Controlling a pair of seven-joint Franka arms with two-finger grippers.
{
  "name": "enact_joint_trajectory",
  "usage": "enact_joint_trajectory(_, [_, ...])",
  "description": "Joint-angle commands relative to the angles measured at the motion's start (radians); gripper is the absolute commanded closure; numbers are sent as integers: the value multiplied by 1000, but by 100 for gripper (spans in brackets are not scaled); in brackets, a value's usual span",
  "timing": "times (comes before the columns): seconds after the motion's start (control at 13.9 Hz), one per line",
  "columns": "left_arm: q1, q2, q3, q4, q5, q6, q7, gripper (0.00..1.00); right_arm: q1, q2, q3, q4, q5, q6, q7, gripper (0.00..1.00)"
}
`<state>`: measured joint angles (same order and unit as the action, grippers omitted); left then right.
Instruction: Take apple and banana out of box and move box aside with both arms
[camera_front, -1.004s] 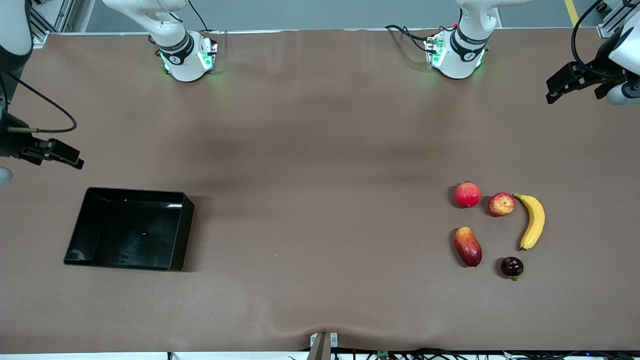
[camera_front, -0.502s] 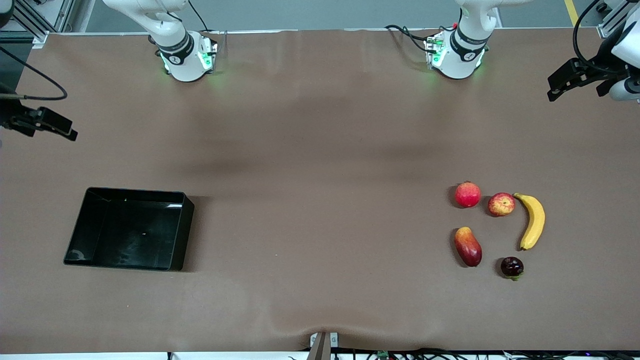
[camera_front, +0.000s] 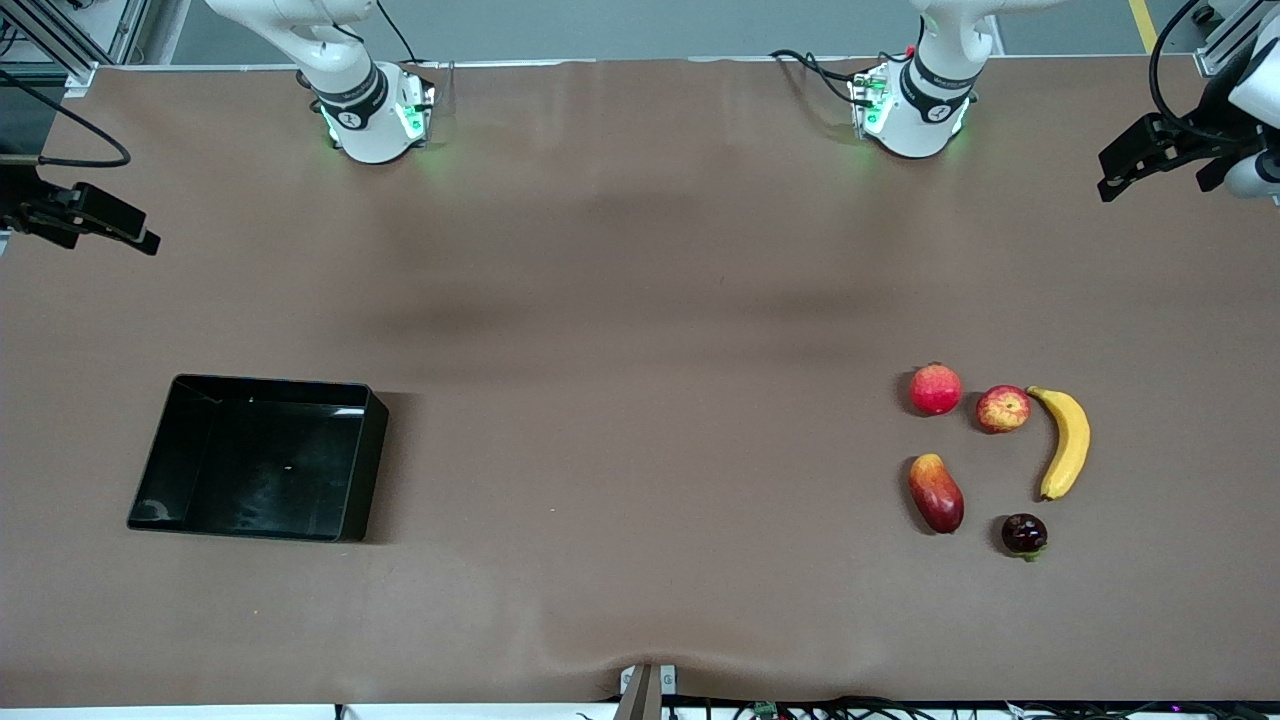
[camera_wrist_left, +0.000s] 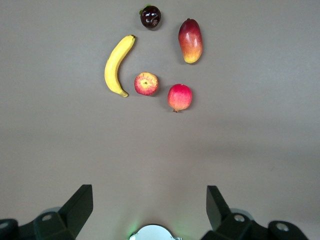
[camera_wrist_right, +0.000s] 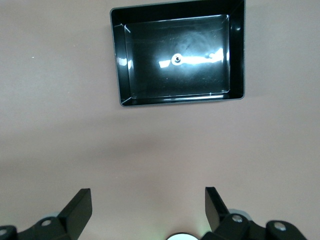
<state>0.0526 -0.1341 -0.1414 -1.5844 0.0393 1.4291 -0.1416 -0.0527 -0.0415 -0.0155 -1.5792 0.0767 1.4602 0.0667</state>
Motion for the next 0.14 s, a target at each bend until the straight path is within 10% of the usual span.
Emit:
enact_joint_trajectory(0.0, [1,4,2,21,-7,-16,-3,0,-19,2,14,11,20,-18,-25,0])
enact_joint_trajectory(0.07, [1,4,3,21,-7,-16,5,0,-21,3,14,16,21,-17,-27,0])
